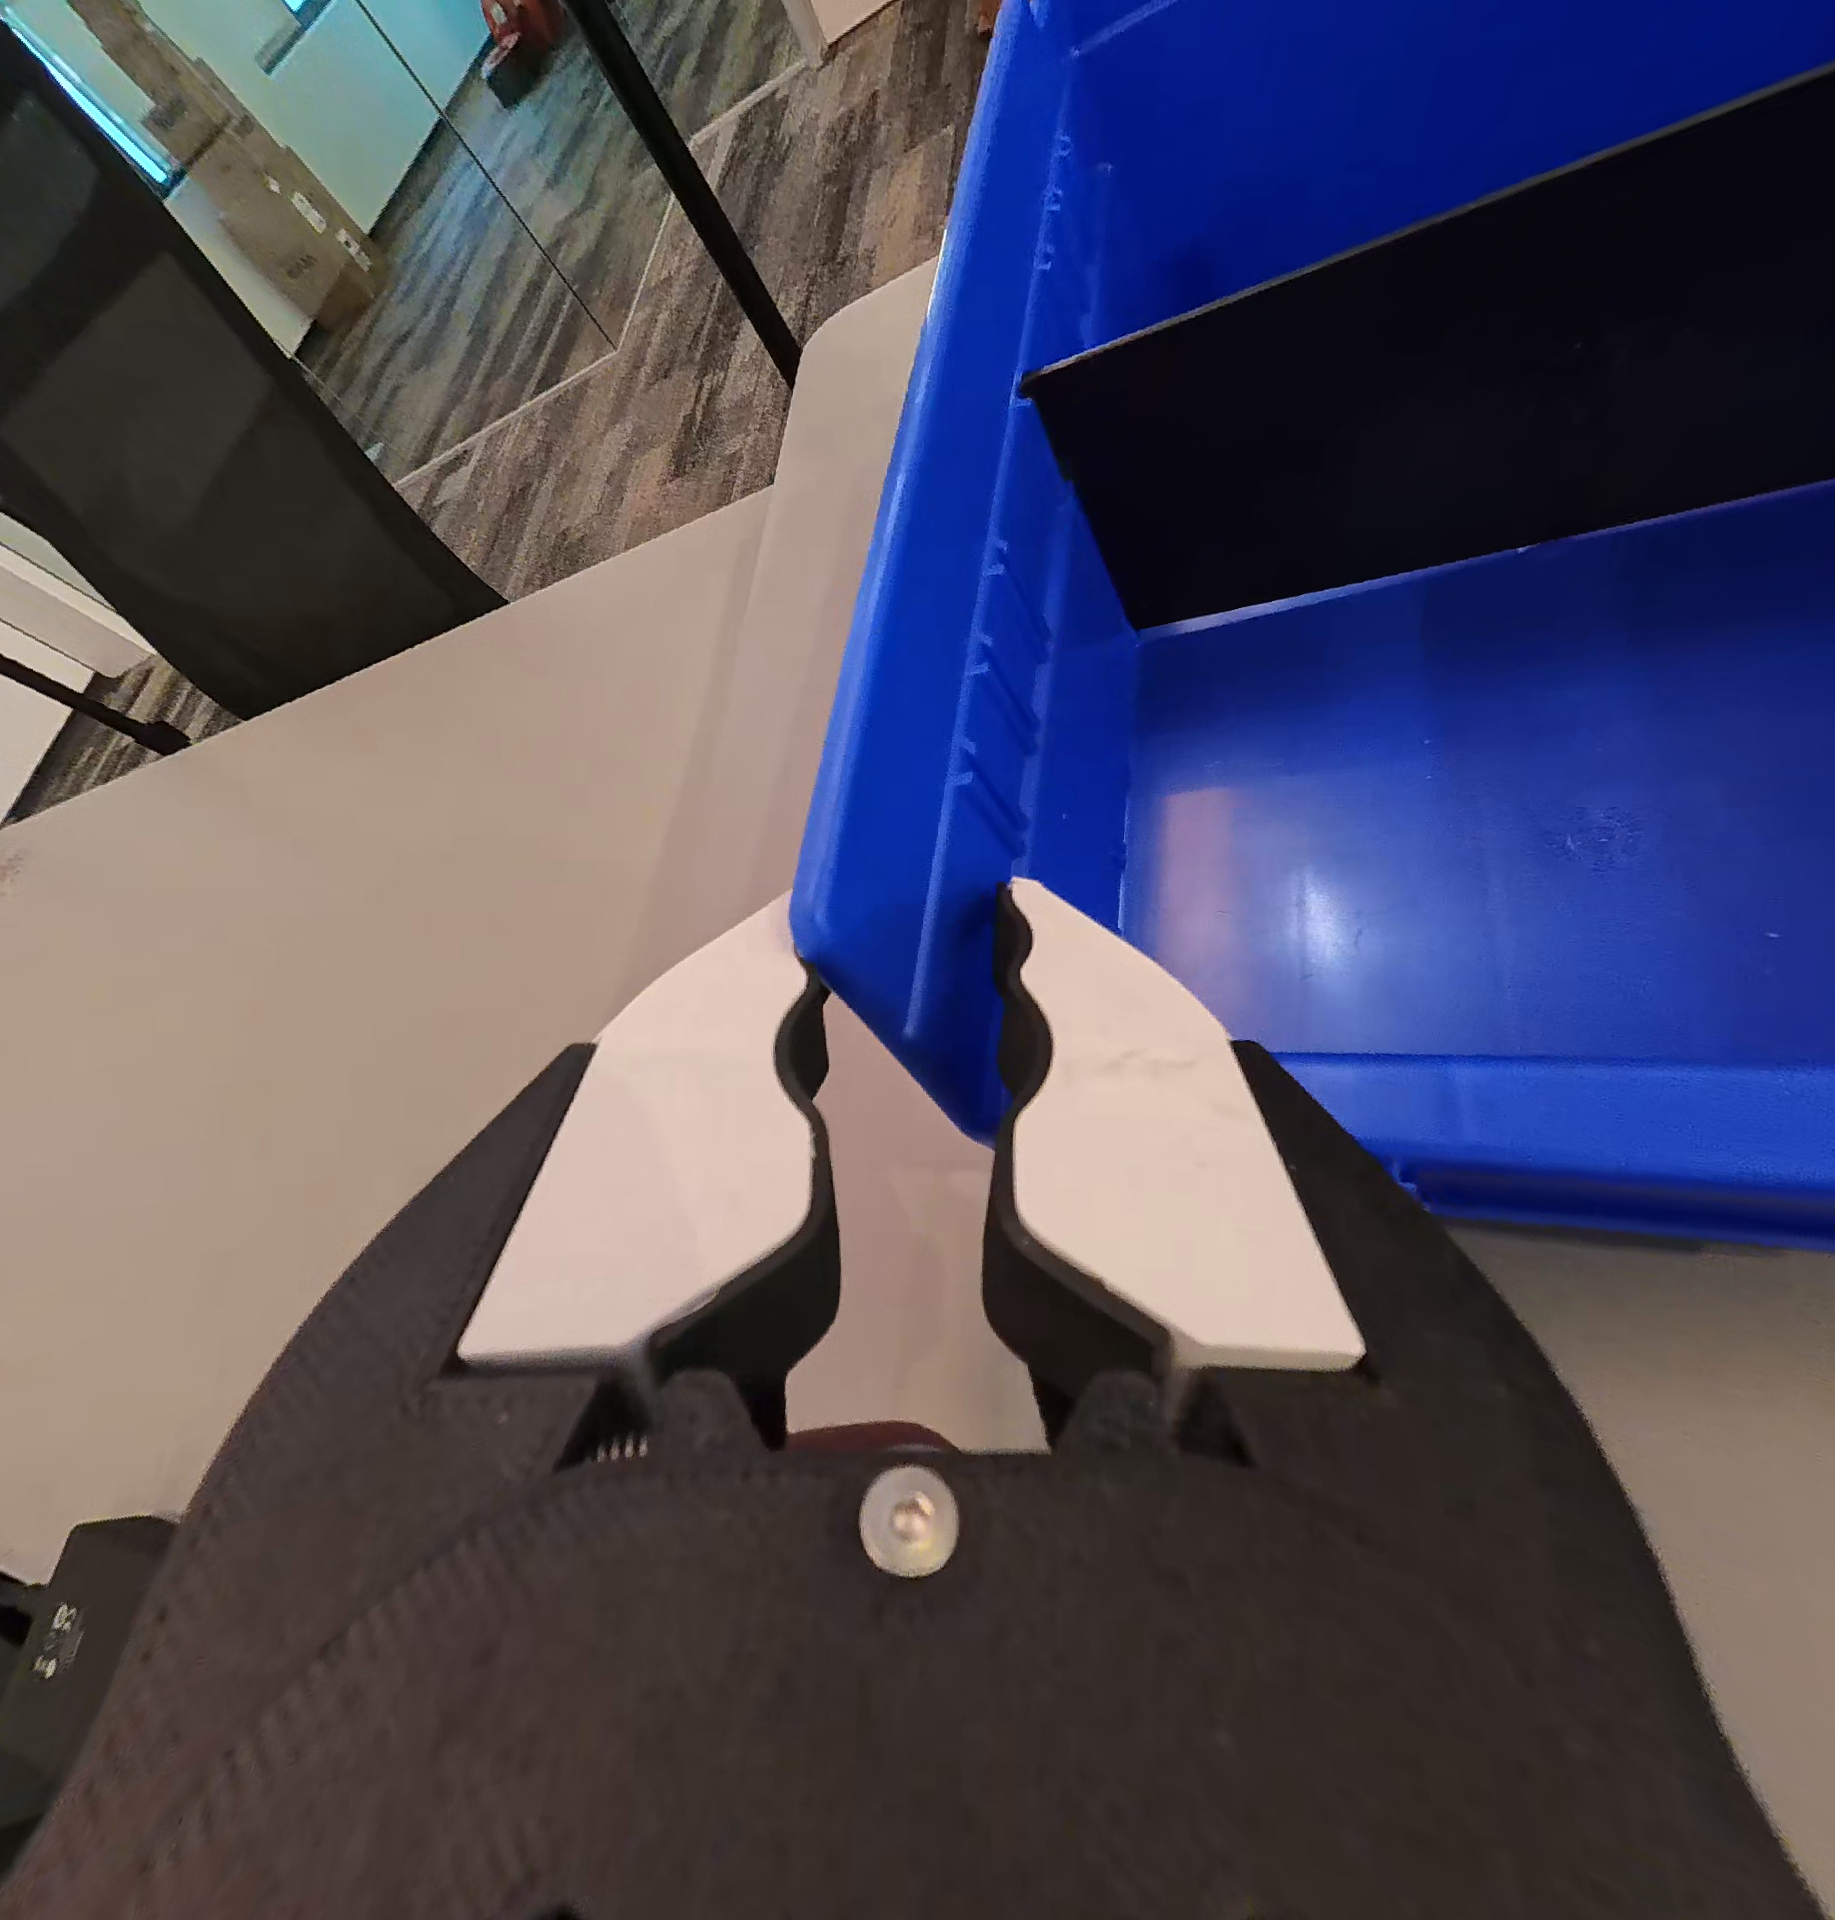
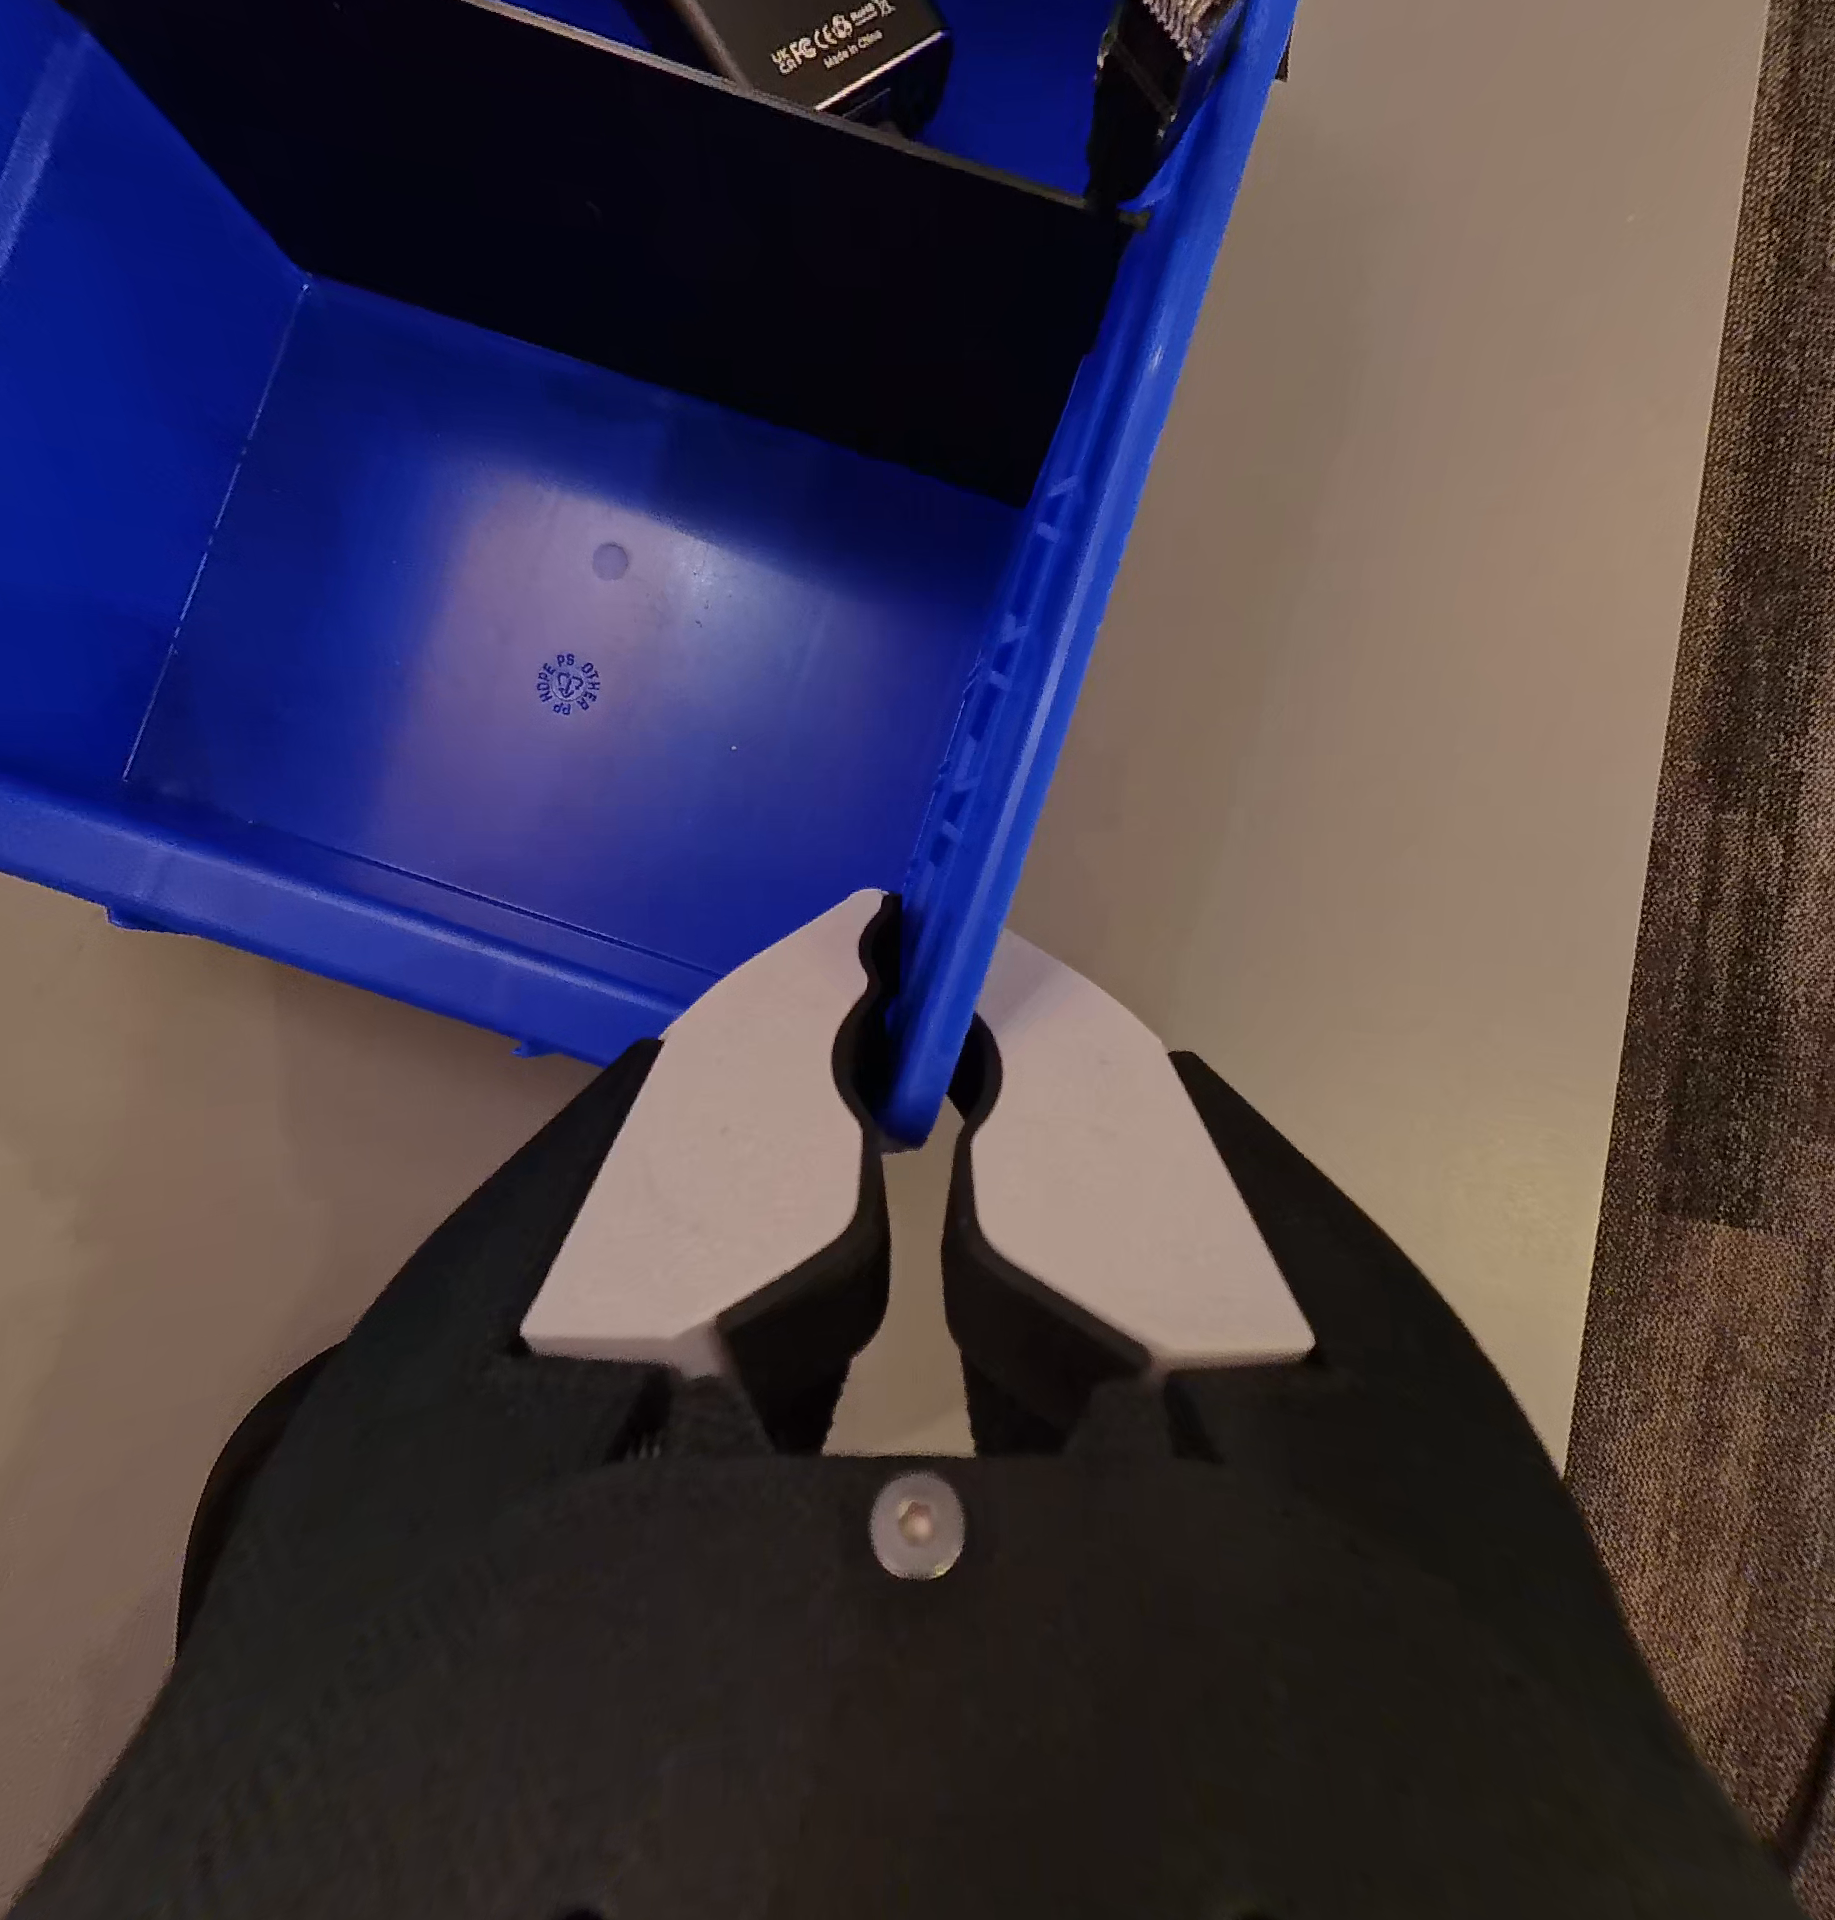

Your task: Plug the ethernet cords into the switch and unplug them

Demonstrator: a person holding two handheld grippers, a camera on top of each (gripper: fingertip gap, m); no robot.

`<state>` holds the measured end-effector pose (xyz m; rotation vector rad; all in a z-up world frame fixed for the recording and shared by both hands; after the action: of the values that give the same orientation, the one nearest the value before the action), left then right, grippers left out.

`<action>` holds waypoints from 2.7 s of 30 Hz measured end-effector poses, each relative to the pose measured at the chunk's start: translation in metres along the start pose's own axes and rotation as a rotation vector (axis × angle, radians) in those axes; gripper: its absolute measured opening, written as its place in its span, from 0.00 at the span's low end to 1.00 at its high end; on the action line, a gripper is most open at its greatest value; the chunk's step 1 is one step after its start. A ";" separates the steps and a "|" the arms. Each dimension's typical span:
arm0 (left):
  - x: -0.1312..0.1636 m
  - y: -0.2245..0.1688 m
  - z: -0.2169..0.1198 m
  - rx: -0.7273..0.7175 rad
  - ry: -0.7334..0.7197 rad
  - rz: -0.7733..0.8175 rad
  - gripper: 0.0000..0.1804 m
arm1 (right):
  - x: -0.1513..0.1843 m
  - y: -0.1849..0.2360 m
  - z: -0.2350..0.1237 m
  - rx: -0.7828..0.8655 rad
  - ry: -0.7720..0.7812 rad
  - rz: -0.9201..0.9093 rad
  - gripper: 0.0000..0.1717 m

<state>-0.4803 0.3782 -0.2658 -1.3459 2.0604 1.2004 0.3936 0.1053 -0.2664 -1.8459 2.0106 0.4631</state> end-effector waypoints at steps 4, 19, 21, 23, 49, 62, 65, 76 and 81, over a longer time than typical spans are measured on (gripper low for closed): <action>0.000 0.000 0.000 0.045 0.002 -0.029 0.13 | 0.000 0.001 0.000 -0.001 0.004 -0.002 0.03; -0.017 0.021 -0.028 0.257 -0.054 -0.120 0.02 | 0.008 0.036 -0.026 -0.029 0.123 -0.019 0.03; -0.018 0.027 -0.033 0.258 -0.062 -0.124 0.01 | 0.011 0.042 -0.032 -0.037 0.144 -0.038 0.03; -0.018 0.032 -0.039 0.261 -0.076 -0.142 0.01 | 0.014 0.049 -0.037 -0.051 0.161 -0.053 0.03; 0.001 0.060 -0.098 0.267 -0.150 -0.167 0.01 | 0.113 0.160 -0.090 -0.194 0.218 -0.234 0.04; 0.025 0.080 -0.142 0.250 -0.187 -0.197 0.01 | 0.106 0.206 -0.064 -0.258 0.176 -0.385 0.04; 0.029 0.085 -0.151 0.235 -0.191 -0.194 0.01 | 0.098 0.219 -0.059 -0.281 0.174 -0.420 0.04; 0.034 0.108 -0.179 0.154 -0.217 -0.175 0.02 | 0.064 0.286 -0.040 -0.373 0.172 -0.555 0.03; 0.038 0.118 -0.183 0.131 -0.216 -0.174 0.02 | 0.045 0.321 -0.030 -0.420 0.177 -0.590 0.03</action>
<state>-0.5798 0.2262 -0.1401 -1.2471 1.7995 1.0668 0.0689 0.0796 -0.2645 -2.6863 1.4181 0.5869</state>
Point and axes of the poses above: each gripper's, where its closed fingertips meet, z out along the fingers, x out of its underside, y = z × x across the jaws, the point moved 4 cm from there along -z, back along the fingers, and after that the axes turned 7 degrees about y, right-handed, at the moved point
